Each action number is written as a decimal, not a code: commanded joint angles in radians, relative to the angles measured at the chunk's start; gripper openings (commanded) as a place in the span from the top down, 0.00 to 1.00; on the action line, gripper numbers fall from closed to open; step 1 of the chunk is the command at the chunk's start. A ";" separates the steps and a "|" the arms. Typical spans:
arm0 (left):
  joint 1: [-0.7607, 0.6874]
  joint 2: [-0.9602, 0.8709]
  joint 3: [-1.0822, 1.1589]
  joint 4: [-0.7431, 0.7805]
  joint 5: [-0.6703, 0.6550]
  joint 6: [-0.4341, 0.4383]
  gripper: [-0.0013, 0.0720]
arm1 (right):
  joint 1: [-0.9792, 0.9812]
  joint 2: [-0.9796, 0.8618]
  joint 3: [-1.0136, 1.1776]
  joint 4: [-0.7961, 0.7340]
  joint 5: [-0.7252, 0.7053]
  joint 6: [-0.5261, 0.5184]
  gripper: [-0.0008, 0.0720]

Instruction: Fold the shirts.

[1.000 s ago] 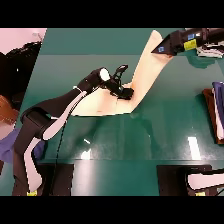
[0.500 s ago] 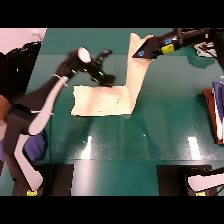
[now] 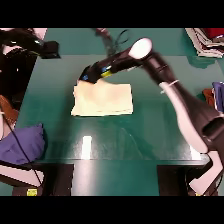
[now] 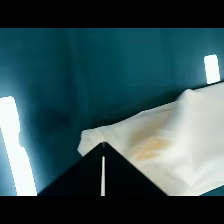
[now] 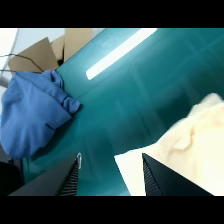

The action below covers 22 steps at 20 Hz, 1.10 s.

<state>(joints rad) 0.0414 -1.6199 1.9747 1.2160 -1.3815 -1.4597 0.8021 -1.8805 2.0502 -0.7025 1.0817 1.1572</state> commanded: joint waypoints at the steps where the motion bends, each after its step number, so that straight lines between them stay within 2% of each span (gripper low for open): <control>1: 0.060 0.061 0.001 0.008 -0.033 0.001 0.95 | 0.040 -0.034 -0.012 -0.009 -0.074 -0.040 0.38; 3: 0.060 0.063 0.001 -0.011 -0.056 0.001 0.95 | -0.034 0.035 -0.114 -0.034 -0.016 -0.031 0.38; 6: 0.060 0.063 0.001 -0.054 -0.058 0.001 0.95 | -0.179 0.144 -0.290 -0.181 0.098 0.057 0.38; 9: 0.040 0.063 0.001 -0.053 -0.057 0.002 0.95 | -0.349 0.245 -0.530 -0.249 0.106 0.163 0.38; 11: 0.023 0.062 0.000 -0.051 -0.045 0.002 0.95 | -0.454 0.275 -0.667 -0.212 0.088 0.215 0.34; 12: 0.011 0.062 0.000 -0.053 -0.038 0.002 0.95 | -0.491 0.273 -0.714 -0.173 0.089 0.215 0.16; 13: 0.000 0.061 -0.002 -0.048 -0.027 0.003 0.95 | -0.527 0.263 -0.756 -0.126 0.088 0.215 0.07; 16: -0.023 0.060 -0.004 -0.048 -0.008 0.003 0.95 | -0.562 0.198 -0.827 0.028 0.071 0.210 0.07; 19: -0.029 0.060 -0.004 -0.048 -0.004 0.017 0.95 | -0.526 0.125 -0.820 0.143 0.053 0.162 0.09; 22: -0.029 0.060 -0.004 -0.048 -0.005 0.021 0.95 | -0.444 0.048 -0.732 0.163 0.044 0.159 0.14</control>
<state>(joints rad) 0.0147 -1.5589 1.9705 1.1671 -1.3907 -1.4456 0.3107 -1.7679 1.2770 -0.5907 1.1431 1.3293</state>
